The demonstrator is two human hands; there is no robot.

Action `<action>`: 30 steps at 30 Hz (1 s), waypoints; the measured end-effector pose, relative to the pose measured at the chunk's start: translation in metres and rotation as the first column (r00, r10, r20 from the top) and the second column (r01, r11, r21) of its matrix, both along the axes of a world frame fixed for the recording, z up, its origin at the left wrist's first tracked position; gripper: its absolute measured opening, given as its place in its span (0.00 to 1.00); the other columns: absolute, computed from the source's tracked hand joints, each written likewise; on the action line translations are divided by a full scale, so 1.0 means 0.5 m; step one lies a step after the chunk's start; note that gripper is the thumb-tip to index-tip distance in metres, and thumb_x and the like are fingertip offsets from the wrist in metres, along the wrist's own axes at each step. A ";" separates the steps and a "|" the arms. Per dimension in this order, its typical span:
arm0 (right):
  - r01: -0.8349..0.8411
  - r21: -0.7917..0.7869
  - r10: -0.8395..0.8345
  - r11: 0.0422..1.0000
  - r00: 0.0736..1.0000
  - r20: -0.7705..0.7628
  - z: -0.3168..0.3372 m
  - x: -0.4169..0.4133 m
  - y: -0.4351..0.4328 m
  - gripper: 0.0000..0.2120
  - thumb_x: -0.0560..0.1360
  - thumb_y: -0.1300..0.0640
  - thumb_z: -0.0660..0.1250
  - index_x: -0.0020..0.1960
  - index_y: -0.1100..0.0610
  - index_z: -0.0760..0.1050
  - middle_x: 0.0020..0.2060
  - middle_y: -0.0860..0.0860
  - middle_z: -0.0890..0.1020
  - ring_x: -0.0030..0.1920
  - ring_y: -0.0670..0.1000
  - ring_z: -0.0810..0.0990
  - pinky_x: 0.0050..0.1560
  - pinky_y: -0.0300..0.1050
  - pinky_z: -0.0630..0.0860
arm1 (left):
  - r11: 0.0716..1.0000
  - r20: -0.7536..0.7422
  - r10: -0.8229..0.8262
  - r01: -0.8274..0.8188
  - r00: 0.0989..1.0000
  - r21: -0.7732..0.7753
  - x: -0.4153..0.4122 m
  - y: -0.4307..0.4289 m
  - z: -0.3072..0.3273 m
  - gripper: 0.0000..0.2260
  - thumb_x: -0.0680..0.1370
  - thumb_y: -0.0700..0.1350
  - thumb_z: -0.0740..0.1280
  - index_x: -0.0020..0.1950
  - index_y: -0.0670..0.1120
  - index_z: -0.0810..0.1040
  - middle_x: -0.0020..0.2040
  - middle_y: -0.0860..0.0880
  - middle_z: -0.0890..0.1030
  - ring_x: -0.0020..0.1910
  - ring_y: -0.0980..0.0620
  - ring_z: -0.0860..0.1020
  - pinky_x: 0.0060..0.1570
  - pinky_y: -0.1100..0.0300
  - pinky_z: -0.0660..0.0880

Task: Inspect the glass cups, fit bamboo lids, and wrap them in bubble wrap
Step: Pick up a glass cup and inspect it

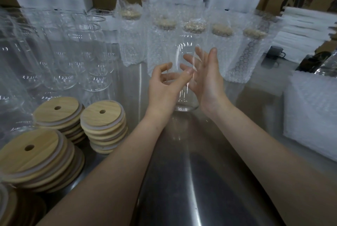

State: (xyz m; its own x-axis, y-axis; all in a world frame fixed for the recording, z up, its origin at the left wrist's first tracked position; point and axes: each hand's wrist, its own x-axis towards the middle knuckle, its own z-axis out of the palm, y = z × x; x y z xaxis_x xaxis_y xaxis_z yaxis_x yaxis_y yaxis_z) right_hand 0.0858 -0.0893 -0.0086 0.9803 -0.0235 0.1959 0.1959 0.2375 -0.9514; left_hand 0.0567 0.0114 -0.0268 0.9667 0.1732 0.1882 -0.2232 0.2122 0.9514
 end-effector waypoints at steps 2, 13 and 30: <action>0.002 0.012 -0.002 1.000 1.000 -0.011 0.000 0.001 -0.005 0.27 0.82 0.37 0.43 0.72 0.48 0.67 0.64 0.48 0.78 0.64 0.49 0.78 0.63 0.49 0.76 | 0.997 -0.004 -0.053 0.053 0.999 -0.055 -0.002 0.001 0.000 0.27 0.69 0.49 0.76 0.65 0.43 0.74 0.54 0.41 0.82 0.53 0.44 0.83 0.58 0.44 0.78; -0.038 0.163 0.056 0.986 0.993 -0.107 0.018 0.003 -0.025 0.31 0.81 0.34 0.41 0.63 0.52 0.73 0.56 0.58 0.84 0.59 0.57 0.82 0.41 0.52 0.81 | 0.979 0.045 -0.203 0.203 0.978 -0.004 0.003 -0.004 -0.004 0.15 0.72 0.59 0.61 0.50 0.50 0.68 0.44 0.49 0.84 0.45 0.51 0.83 0.47 0.56 0.72; 0.137 0.095 -0.135 0.986 0.990 -0.025 0.015 0.000 -0.006 0.21 0.84 0.43 0.48 0.66 0.52 0.71 0.51 0.56 0.79 0.46 0.52 0.81 0.42 0.43 0.81 | 0.975 0.066 -0.133 0.119 0.989 0.190 -0.009 -0.020 -0.014 0.33 0.66 0.58 0.72 0.66 0.54 0.63 0.58 0.48 0.78 0.51 0.56 0.81 0.50 0.60 0.77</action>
State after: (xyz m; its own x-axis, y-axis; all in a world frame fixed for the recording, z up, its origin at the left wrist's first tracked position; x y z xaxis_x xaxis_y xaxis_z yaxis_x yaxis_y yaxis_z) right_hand 0.0858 -0.0924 -0.0011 0.9700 -0.1751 0.1686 0.2157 0.3004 -0.9291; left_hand 0.0524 0.0013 -0.0340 0.9598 0.0060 0.2806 -0.2804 0.0656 0.9577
